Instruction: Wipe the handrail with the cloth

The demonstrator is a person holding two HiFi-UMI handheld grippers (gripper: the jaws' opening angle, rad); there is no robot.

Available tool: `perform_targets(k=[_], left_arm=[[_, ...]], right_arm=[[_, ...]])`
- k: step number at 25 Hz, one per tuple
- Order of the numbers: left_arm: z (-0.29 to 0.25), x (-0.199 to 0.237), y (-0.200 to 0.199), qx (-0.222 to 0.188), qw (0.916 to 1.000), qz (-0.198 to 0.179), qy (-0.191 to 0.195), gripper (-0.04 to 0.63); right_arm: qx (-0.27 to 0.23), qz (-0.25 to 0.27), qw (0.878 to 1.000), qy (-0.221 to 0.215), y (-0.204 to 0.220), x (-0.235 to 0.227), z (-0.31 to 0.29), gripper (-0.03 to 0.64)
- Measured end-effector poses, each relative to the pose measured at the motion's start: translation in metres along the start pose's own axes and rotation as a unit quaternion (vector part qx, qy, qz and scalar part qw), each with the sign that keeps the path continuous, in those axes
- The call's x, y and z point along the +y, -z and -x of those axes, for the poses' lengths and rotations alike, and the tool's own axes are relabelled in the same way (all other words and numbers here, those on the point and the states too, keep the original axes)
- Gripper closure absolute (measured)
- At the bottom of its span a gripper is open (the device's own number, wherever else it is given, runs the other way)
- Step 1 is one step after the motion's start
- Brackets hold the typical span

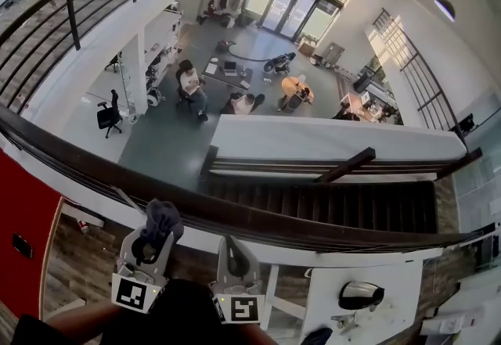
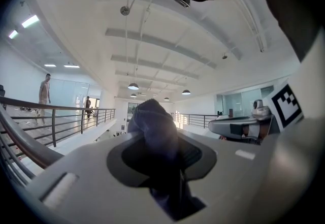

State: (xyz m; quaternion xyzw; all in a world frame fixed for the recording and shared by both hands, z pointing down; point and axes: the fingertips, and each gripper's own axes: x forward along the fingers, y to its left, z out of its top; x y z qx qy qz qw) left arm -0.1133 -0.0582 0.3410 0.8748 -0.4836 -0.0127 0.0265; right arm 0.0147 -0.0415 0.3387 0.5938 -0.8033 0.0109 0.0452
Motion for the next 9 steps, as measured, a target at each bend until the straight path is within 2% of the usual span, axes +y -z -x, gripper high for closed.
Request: perform_targets(k=[5,9], left_arm=[[-0.002,0.013,0.0,-0.002,0.9999,0.009,0.005,0.488],[-0.005,0.016,-0.001,0.024,0.9995,0.019,0.008,0.488]], right_arm=[[0.002,0.001,1.0,0.002,0.0,0.006,-0.009,0.617],[0.006,-0.011,1.0,0.006,-0.003,0.008,-0.008,0.617]])
